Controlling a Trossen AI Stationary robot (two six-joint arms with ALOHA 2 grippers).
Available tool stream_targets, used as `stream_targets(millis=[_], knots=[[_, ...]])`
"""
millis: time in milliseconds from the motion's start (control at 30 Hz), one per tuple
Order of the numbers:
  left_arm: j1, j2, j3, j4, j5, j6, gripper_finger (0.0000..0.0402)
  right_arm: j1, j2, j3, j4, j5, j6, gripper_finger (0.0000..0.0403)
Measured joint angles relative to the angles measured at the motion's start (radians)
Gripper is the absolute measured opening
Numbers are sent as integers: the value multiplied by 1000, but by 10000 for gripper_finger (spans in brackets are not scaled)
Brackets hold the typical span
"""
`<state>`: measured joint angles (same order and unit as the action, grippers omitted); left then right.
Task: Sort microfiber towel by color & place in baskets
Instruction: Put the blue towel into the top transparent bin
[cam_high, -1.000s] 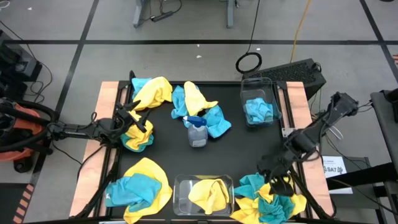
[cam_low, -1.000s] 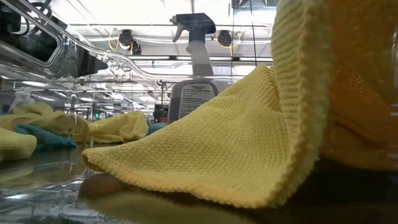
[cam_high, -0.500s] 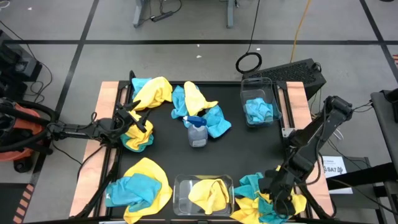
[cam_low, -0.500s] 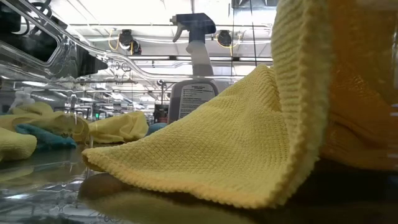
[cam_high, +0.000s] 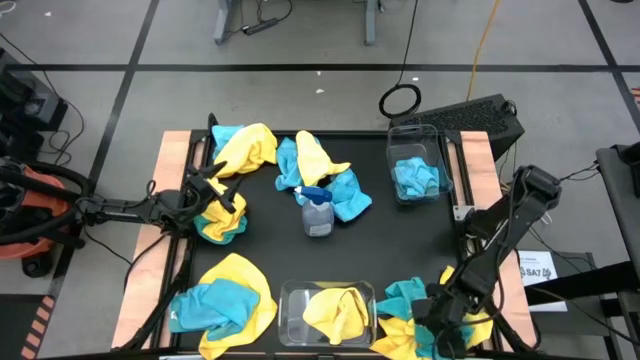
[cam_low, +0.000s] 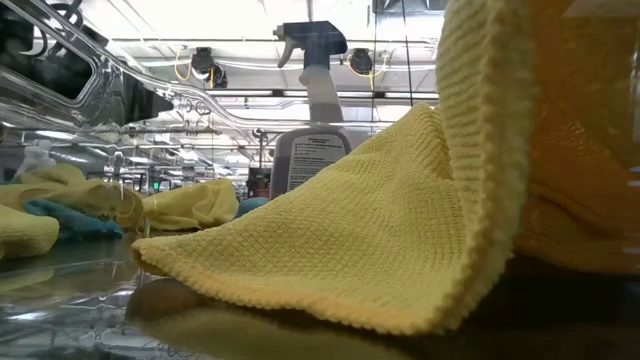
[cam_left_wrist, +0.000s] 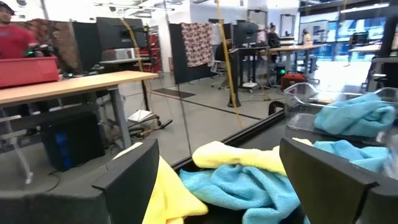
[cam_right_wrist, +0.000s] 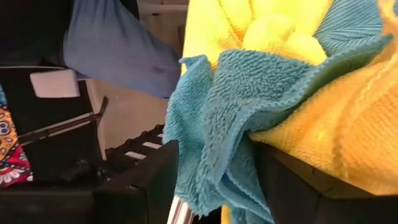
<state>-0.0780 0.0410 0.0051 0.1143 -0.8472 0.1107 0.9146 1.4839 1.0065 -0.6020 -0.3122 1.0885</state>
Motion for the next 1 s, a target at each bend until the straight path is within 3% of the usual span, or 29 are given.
stream_targets(millis=[167,367,667,1000], knots=[[0,0,0,4,47,0,338,0,20,0,0,18,-12,143],[0,0,0,40,61,0,338,0,17,0,2,33,-31,17],[-1,0,2,43,62,0,338,-3,-21,43,21,27,-38,3],[-1,0,2,42,62,-1,338,-3,-102,356,-301,281,-200,1]])
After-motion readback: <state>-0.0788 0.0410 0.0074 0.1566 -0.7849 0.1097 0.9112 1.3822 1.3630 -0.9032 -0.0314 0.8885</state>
